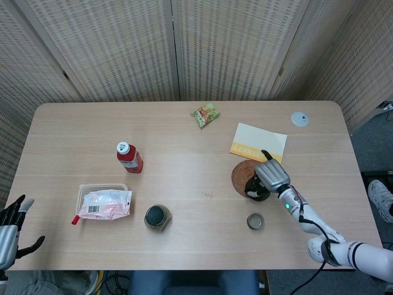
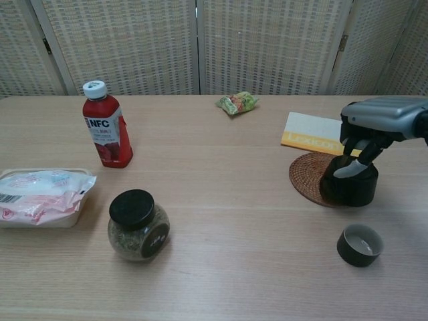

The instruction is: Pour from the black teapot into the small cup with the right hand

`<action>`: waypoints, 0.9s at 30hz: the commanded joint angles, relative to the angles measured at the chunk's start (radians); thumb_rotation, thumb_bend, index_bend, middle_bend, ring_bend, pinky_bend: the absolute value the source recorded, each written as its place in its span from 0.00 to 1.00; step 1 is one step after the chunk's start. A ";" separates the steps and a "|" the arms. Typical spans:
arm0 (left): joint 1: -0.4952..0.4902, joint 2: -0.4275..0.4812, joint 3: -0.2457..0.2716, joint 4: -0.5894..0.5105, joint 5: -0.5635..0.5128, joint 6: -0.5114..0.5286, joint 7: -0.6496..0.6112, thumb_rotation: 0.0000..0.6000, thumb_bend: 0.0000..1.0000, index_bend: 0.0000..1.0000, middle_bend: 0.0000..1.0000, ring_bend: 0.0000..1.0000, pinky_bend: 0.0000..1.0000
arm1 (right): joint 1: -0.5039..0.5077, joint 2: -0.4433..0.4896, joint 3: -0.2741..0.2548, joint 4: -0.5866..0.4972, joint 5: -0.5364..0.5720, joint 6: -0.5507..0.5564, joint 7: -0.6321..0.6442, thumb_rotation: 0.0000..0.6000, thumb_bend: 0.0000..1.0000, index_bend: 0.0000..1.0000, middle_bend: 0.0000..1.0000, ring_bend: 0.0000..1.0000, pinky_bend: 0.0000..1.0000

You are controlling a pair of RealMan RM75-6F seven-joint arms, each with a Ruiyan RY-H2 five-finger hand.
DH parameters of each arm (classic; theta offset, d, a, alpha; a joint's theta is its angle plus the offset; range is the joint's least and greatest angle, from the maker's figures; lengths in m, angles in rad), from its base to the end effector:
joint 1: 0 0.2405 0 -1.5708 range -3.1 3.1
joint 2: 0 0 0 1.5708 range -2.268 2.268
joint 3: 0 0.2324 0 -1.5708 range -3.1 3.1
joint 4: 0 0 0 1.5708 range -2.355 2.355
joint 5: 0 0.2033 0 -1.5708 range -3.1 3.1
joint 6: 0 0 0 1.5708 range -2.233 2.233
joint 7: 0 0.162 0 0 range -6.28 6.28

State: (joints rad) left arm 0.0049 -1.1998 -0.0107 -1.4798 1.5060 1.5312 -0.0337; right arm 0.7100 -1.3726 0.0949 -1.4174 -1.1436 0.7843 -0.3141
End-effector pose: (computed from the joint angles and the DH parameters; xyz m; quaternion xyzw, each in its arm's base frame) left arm -0.3196 0.1622 0.1433 -0.5784 -0.4047 -0.3604 0.6097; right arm -0.2014 -0.3482 0.0151 0.7895 -0.3567 0.2437 0.4359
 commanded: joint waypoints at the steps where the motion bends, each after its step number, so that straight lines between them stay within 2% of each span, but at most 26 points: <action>1: 0.000 0.000 0.000 -0.001 0.002 0.002 0.000 1.00 0.21 0.09 0.00 0.07 0.09 | 0.000 0.013 0.004 -0.016 -0.002 0.010 0.003 0.48 0.00 0.98 0.98 0.90 0.00; 8: 0.003 0.000 0.000 0.000 0.002 0.008 0.004 1.00 0.20 0.09 0.00 0.07 0.09 | -0.006 0.038 0.014 -0.064 -0.014 0.061 -0.011 0.46 0.00 1.00 1.00 0.92 0.07; 15: 0.005 -0.003 0.001 0.004 0.004 0.012 -0.001 1.00 0.20 0.09 0.00 0.07 0.08 | -0.008 0.052 0.013 -0.094 -0.031 0.091 -0.032 0.46 0.28 1.00 1.00 0.93 0.10; 23: 0.009 -0.003 0.001 0.010 0.004 0.018 -0.009 1.00 0.20 0.09 0.00 0.07 0.08 | -0.012 0.047 0.008 -0.100 -0.044 0.121 -0.057 0.46 0.43 1.00 1.00 0.93 0.16; 27: 0.010 -0.005 0.002 0.013 0.004 0.018 -0.011 1.00 0.20 0.09 0.00 0.07 0.08 | -0.013 0.044 0.007 -0.100 -0.051 0.128 -0.054 0.46 0.49 1.00 1.00 0.93 0.24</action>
State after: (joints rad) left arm 0.0148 -1.2047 -0.0091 -1.4669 1.5097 1.5494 -0.0451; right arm 0.6974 -1.3280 0.1025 -1.5176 -1.1944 0.9121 -0.3688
